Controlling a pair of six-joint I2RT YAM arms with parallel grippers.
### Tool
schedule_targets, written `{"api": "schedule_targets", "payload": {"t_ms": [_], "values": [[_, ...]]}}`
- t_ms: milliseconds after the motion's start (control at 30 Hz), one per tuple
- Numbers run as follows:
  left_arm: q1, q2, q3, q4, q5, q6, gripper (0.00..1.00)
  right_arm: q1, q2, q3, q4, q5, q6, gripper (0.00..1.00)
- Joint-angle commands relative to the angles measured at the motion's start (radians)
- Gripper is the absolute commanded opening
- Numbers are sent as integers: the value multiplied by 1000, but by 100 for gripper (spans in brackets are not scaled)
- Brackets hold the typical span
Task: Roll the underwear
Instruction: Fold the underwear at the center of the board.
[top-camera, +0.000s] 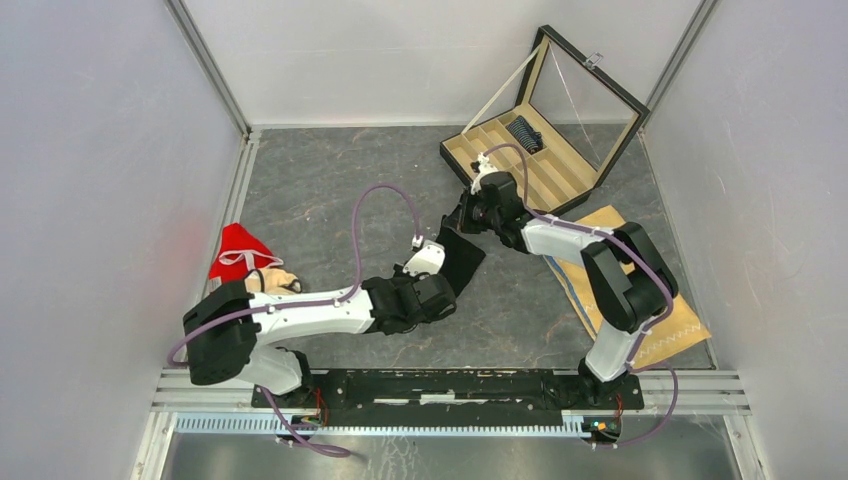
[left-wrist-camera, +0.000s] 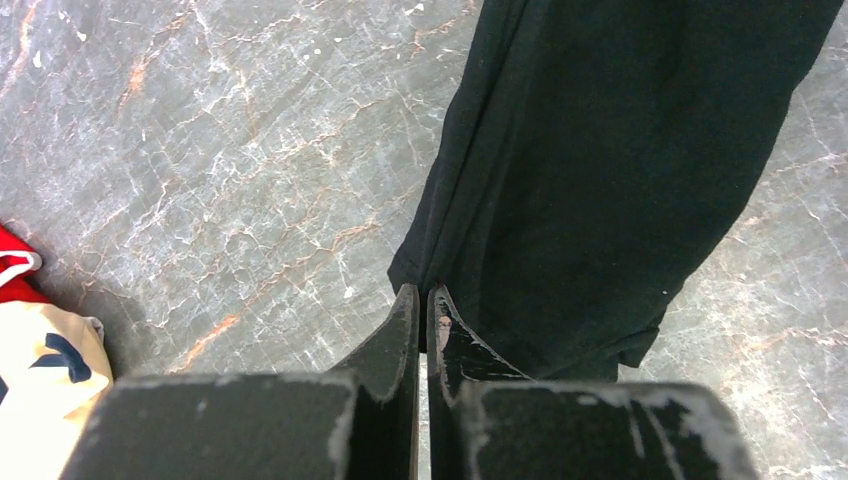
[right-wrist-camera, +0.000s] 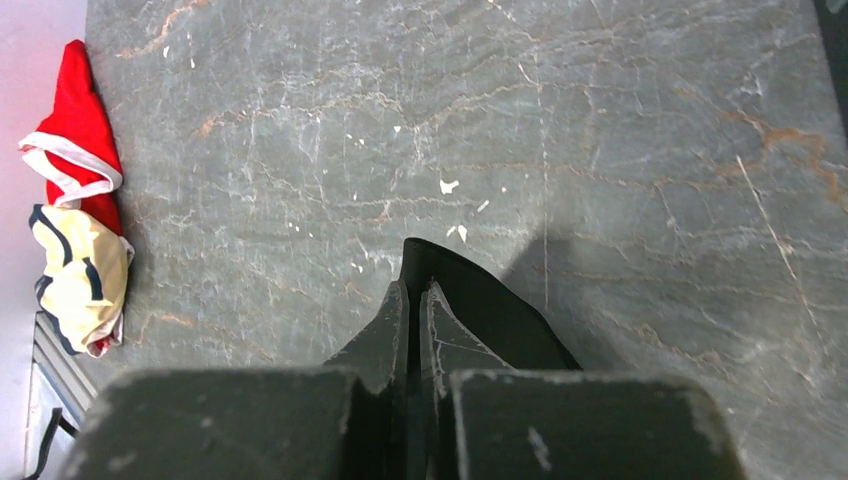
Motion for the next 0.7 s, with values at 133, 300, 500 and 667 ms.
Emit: {"api": "schedule_targets", "payload": {"t_ms": [133, 300, 500, 667], "values": [[-52, -11, -22, 123, 93, 72, 2, -21, -132, -108, 37, 80, -75, 0], [-57, -12, -65, 230, 203, 85, 2, -21, -144, -134, 27, 108, -95, 0], [-70, 22, -111, 335, 290, 80, 2, -21, -137, -137, 30, 104, -96, 0], [-80, 69, -139, 384, 324, 58, 2, -21, -143, -161, 29, 109, -98, 0]]}}
